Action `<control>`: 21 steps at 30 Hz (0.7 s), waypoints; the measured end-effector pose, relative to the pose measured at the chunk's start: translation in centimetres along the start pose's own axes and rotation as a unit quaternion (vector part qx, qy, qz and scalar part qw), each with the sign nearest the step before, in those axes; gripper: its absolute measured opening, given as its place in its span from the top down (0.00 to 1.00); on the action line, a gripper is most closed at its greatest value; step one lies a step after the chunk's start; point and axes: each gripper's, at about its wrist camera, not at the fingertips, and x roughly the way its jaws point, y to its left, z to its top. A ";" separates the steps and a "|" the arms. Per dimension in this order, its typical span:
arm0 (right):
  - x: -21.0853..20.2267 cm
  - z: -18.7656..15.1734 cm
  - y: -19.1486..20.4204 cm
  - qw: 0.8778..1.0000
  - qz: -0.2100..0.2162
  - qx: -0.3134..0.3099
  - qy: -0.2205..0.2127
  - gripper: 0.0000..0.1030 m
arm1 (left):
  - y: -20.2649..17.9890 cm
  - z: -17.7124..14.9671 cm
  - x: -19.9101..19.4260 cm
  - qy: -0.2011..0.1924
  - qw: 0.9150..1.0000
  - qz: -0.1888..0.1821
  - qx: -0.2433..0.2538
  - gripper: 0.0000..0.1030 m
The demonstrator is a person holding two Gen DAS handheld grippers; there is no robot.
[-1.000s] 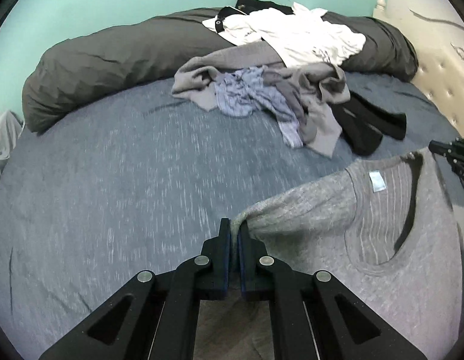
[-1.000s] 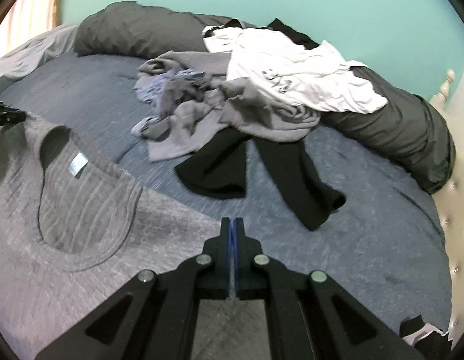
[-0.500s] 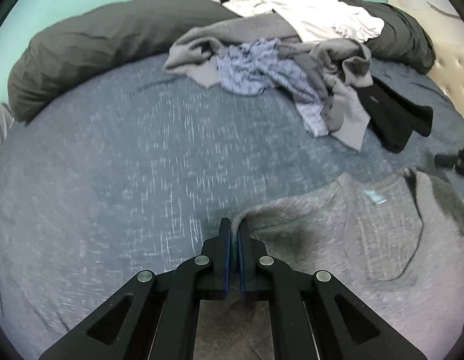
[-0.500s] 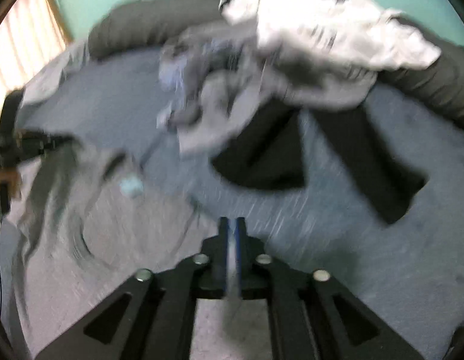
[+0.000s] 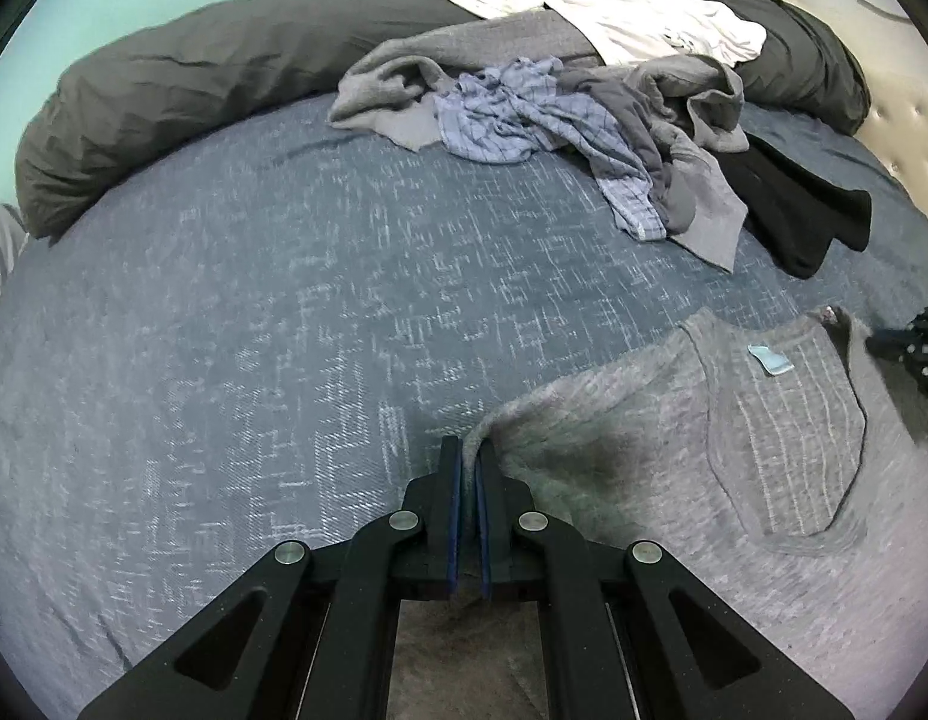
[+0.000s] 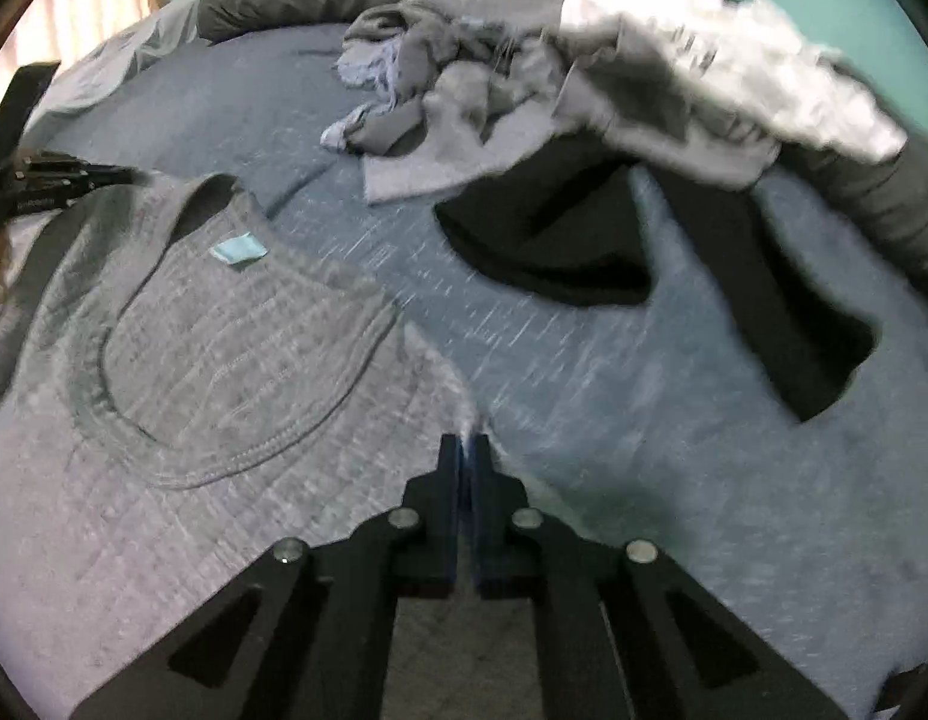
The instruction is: Fold clothes
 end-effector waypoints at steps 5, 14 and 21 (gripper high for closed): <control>-1.9 1.8 -1.6 0.997 -0.070 0.020 -0.036 0.99 | 0.4 0.4 -0.4 -0.012 1.000 0.002 -0.009 0.96; -0.9 5.5 -2.5 0.990 -0.130 0.027 -0.050 0.99 | 0.8 2.7 0.2 -0.018 0.999 0.025 -0.030 0.96; 2.0 3.9 -3.2 0.991 -0.109 0.079 -0.023 1.00 | 0.6 1.2 3.2 0.028 0.999 0.017 -0.029 0.94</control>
